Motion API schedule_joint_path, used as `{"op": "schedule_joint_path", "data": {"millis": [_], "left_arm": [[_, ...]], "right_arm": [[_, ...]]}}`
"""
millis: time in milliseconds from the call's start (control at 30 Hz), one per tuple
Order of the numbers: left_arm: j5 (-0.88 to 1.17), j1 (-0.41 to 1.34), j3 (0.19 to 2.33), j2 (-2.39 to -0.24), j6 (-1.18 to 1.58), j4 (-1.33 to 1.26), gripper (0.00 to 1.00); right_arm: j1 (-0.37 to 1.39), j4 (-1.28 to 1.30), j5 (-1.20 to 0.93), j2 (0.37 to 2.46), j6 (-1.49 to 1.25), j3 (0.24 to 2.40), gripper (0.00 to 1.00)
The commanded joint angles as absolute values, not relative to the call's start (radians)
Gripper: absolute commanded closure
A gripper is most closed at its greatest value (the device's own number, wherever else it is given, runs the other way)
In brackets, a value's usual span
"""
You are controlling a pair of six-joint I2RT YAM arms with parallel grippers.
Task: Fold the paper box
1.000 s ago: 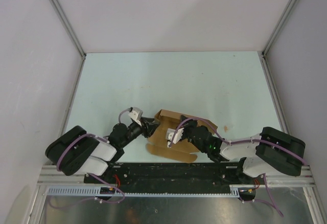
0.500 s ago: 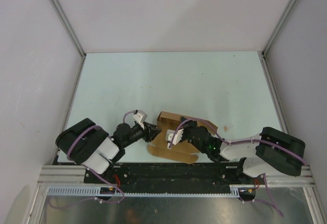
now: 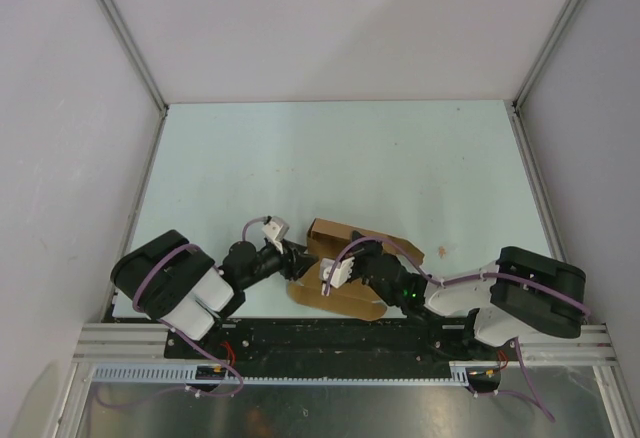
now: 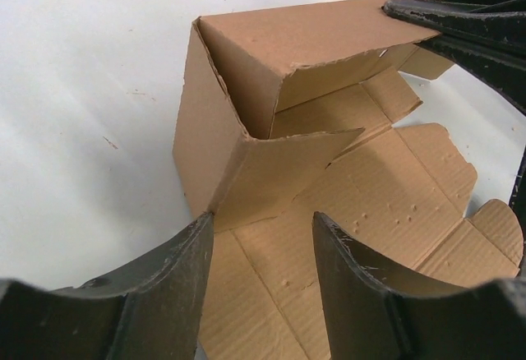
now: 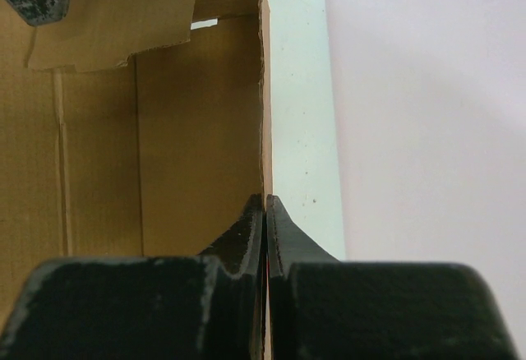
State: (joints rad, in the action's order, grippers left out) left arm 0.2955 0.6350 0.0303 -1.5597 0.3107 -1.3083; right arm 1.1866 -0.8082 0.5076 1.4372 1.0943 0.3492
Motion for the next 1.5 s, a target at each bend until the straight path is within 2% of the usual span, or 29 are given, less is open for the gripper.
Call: {"op": "schedule_joint_path", "data": {"millis": [0,200,700,1200,1467], "left_arm": [[0.298,0.646,-0.005,-1.555,0.310,-1.571,0.40],[0.279,0.649,-0.006,-1.554,0.282,-1.571,0.29],[0.265,0.650,0.067,-1.568,0.210,-1.571,0.25],[0.264,0.658,0.118,-1.611,0.175,-1.571,0.29],[0.265,0.666,0.104,-1.623,0.172,-1.571,0.45]], "right_arm": [[1.206,-0.819,0.522,1.456,1.072,0.368,1.00],[1.216,-0.813,0.512,1.453,1.063,0.367,1.00],[1.233,-0.756,0.485,1.422,1.029,0.367,0.99],[1.255,-0.726,0.499,1.445,1.022,0.367,0.95],[1.261,-0.738,0.509,1.468,1.022,0.367,0.94]]}}
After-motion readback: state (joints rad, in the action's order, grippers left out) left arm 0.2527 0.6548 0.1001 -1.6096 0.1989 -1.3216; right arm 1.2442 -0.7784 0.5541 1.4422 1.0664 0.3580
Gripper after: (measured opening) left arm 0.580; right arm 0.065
